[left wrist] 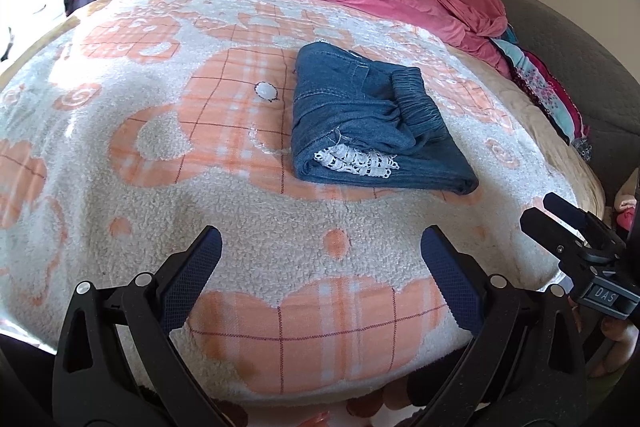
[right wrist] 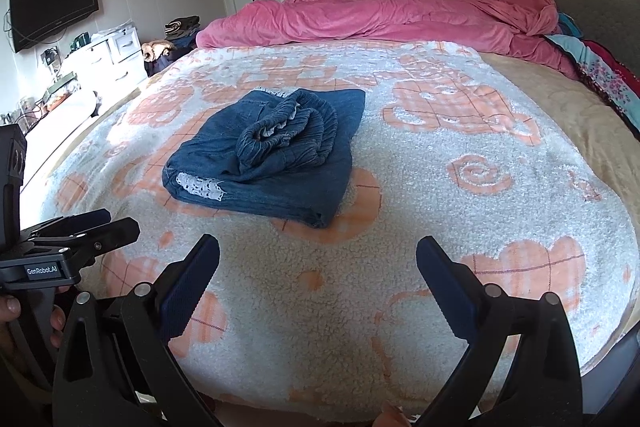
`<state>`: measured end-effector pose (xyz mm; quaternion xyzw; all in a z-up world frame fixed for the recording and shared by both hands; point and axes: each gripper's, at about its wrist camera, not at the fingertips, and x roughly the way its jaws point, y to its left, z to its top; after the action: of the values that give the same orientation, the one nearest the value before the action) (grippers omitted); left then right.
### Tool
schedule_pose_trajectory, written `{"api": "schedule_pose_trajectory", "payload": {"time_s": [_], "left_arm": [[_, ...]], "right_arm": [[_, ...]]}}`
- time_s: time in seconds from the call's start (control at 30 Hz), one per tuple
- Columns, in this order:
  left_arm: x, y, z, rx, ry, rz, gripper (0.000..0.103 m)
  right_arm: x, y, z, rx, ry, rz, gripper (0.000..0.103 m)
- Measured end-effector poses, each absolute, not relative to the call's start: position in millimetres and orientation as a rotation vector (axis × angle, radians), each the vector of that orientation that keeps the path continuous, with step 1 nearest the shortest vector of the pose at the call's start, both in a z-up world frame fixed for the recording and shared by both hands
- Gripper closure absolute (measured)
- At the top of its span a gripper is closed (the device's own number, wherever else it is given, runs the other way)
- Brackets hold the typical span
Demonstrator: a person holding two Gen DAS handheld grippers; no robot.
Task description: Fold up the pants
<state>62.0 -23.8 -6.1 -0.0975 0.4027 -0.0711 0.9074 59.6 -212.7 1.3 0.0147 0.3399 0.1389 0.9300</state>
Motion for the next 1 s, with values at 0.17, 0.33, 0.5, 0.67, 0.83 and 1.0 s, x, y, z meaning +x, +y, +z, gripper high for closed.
{"api": "schedule_pose_trajectory", "payload": {"time_s": [0.17,0.33,0.5,0.67,0.83,1.0], "left_arm": [[63.0,-23.3,-7.1,-0.201,0.844,-0.137,0.009],[63.1,-23.6,-7.4,-0.198,0.842,-0.137,0.009],[63.1,-23.5,-7.1,-0.202,0.844,-0.138,0.009],[63.1,-22.7,-7.3,-0.200,0.839,-0.136,0.009],[63.6,-21.1,-6.8,-0.202,0.841,-0.140,0.009],[63.2,-22.0,-6.1,-0.204,0.839,-0.139,0.009]], "right_arm": [[60.2,-213.3,1.1,0.029,0.697,0.284,0.005],[60.4,-213.5,1.3,0.031,0.698,0.284,0.005],[60.2,-213.2,1.3,0.029,0.697,0.281,0.005],[60.9,-213.9,1.2,0.028,0.698,0.281,0.005],[61.2,-214.2,1.2,0.029,0.699,0.281,0.005],[61.3,-215.7,0.2,0.027,0.703,0.275,0.005]]}}
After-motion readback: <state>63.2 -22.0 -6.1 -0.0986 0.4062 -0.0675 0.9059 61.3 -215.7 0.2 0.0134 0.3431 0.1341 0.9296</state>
